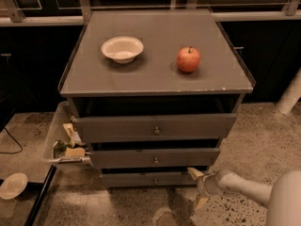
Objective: Open bottom drawer
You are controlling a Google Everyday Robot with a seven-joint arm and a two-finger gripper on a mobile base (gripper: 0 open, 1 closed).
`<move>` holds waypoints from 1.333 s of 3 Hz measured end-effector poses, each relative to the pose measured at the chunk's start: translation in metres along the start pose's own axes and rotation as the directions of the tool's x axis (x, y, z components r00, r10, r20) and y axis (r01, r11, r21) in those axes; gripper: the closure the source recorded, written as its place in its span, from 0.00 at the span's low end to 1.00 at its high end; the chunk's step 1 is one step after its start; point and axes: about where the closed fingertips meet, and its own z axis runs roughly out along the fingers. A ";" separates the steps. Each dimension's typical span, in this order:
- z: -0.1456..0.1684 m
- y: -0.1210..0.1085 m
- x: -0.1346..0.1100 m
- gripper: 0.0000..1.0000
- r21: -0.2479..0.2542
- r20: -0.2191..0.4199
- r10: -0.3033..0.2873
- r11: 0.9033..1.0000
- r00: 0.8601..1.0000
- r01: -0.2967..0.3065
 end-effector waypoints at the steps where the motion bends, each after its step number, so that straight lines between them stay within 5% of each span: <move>1: 0.012 -0.015 0.003 0.00 0.058 -0.012 -0.028 0.998 1.000 0.028; 4: 0.046 -0.022 0.015 0.00 0.058 0.013 0.006 0.998 1.000 -0.007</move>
Offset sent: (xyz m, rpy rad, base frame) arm 0.0147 0.0027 -0.0060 -0.0064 -0.0531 -0.0023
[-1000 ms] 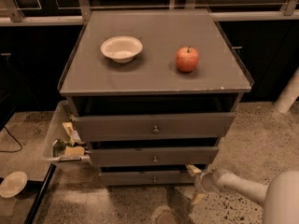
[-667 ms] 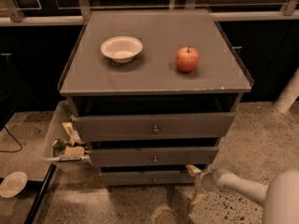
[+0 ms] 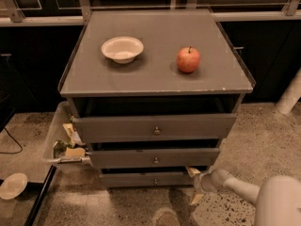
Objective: Open bottom drawer
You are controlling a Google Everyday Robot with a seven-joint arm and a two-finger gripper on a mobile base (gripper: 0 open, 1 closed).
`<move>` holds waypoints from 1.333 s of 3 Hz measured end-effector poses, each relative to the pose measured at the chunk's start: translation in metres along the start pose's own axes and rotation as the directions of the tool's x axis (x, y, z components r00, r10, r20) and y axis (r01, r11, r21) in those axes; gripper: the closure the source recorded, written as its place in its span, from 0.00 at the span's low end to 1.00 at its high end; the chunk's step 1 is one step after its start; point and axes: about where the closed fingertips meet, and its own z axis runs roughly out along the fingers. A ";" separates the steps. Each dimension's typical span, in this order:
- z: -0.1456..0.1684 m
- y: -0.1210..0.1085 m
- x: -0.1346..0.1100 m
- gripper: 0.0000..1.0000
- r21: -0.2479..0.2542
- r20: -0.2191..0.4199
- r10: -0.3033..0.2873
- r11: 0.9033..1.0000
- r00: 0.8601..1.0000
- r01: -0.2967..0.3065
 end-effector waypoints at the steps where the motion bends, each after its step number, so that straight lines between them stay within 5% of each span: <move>1: 0.015 -0.007 0.006 0.00 -0.004 0.024 0.009 1.000 1.000 -0.009; 4: 0.050 -0.024 0.016 0.00 -0.019 0.065 0.012 1.000 0.998 -0.010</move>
Offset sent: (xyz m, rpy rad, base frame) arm 0.0421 0.0012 -0.0233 0.0500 -0.0029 0.0190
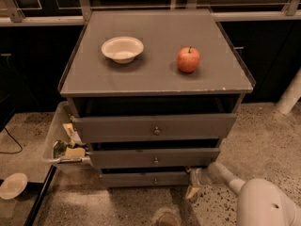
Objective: Open bottom drawer
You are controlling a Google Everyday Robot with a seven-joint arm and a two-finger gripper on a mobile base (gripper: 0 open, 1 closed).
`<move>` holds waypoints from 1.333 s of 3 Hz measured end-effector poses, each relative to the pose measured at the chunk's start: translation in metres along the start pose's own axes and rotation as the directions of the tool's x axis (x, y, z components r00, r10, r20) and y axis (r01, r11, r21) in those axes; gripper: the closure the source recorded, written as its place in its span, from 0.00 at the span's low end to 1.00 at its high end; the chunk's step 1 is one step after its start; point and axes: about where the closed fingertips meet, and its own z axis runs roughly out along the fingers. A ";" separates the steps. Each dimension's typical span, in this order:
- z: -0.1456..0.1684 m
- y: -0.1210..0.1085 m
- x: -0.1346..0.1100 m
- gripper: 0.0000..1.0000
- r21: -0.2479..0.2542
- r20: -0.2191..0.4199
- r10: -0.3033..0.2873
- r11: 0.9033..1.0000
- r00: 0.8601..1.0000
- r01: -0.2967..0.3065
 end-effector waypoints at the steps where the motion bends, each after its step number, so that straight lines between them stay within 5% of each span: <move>1: 0.000 -0.002 0.001 0.18 0.003 -0.001 0.001 1.000 1.000 -0.001; 4: -0.011 0.010 0.000 0.88 -0.026 -0.012 -0.013 1.000 1.000 0.012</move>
Offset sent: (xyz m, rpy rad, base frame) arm 0.0021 -0.0013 0.0002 -0.0006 -0.0024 -0.0024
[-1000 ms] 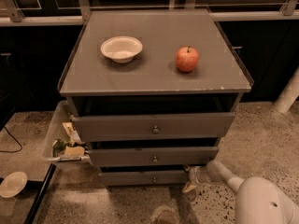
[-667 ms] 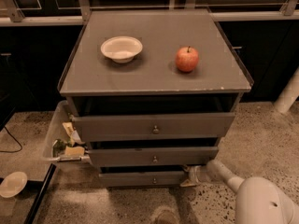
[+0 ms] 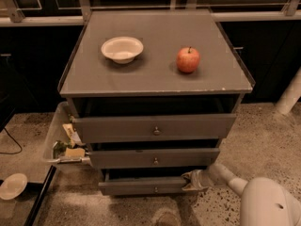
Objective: Open bottom drawer
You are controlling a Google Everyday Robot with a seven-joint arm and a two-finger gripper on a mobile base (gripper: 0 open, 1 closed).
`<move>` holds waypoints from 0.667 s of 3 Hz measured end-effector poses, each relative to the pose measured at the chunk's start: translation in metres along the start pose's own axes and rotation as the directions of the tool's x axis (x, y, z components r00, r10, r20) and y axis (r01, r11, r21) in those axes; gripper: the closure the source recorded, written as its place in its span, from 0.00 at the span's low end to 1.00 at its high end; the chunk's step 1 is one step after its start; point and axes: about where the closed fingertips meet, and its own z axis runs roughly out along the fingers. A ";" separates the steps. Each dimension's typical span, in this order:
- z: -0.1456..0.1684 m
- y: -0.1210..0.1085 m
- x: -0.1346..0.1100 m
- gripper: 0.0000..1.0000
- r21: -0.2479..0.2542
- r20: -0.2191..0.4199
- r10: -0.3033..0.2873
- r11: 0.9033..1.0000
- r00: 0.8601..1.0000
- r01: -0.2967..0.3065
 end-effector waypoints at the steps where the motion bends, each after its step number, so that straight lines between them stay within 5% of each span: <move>1: 0.000 0.000 0.000 0.91 0.000 0.000 0.000 1.000 1.000 0.000; 2: 0.000 0.000 0.000 0.68 0.000 0.000 0.000 1.000 1.000 0.000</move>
Offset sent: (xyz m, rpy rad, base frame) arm 0.0000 0.0001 0.0005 0.0001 0.0000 0.0001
